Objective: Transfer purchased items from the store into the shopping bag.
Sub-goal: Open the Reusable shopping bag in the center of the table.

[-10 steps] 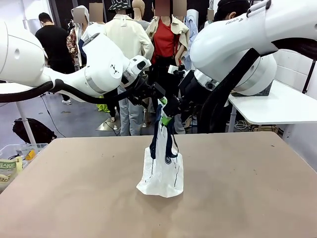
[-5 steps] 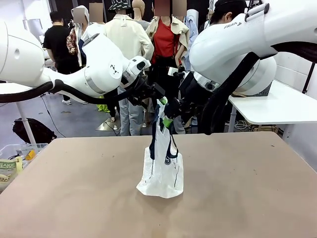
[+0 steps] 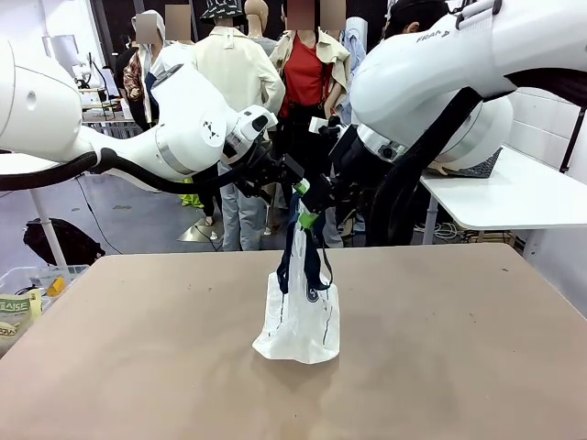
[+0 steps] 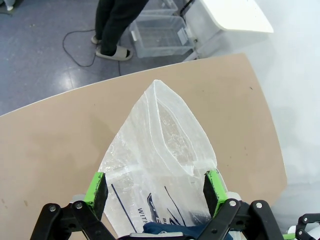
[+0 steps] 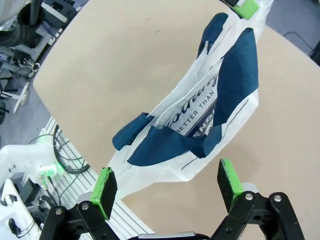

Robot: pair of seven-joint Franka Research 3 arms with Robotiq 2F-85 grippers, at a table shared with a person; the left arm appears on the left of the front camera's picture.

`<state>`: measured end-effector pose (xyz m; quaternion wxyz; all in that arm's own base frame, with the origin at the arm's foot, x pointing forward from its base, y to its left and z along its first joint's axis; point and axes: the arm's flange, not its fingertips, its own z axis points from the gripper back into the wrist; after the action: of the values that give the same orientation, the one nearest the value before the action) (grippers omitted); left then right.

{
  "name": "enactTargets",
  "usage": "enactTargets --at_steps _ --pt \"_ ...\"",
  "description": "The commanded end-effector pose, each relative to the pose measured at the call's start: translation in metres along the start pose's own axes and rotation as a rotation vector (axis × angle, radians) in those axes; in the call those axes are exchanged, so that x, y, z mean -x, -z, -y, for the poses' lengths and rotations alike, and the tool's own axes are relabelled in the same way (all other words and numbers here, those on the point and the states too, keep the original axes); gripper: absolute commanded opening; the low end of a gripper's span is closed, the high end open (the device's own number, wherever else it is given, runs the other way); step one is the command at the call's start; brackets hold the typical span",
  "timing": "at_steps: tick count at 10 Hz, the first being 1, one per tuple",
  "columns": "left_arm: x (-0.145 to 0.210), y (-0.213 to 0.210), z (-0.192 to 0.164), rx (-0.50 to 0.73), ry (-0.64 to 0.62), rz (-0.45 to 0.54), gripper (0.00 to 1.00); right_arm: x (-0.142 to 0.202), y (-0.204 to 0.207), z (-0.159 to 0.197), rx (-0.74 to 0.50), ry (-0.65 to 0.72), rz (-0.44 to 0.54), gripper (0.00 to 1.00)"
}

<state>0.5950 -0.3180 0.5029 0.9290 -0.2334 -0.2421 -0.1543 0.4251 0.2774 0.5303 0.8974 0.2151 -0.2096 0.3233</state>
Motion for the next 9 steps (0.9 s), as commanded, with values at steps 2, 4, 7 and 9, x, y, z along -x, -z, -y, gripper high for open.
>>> enactTargets --at_steps 2,4,7,9 --pt "0.0062 -0.0024 -0.0001 -0.009 -0.01 -0.001 1.0 -0.0024 -0.0021 -0.0031 0.0 0.002 -0.023 1.0" --pt "0.0078 -0.0003 -0.0006 -0.006 -0.009 -0.004 1.0 -0.0035 -0.001 -0.0063 -0.004 -0.004 -0.027 1.0" --pt "0.0092 0.0009 -0.0015 -0.002 -0.007 -0.004 1.0 -0.0045 0.0024 -0.0074 -0.002 -0.003 -0.036 1.0" --pt "0.0097 0.0016 -0.0021 0.001 -0.01 -0.006 1.0 -0.0019 0.0062 -0.0049 -0.002 0.009 -0.049 1.0"
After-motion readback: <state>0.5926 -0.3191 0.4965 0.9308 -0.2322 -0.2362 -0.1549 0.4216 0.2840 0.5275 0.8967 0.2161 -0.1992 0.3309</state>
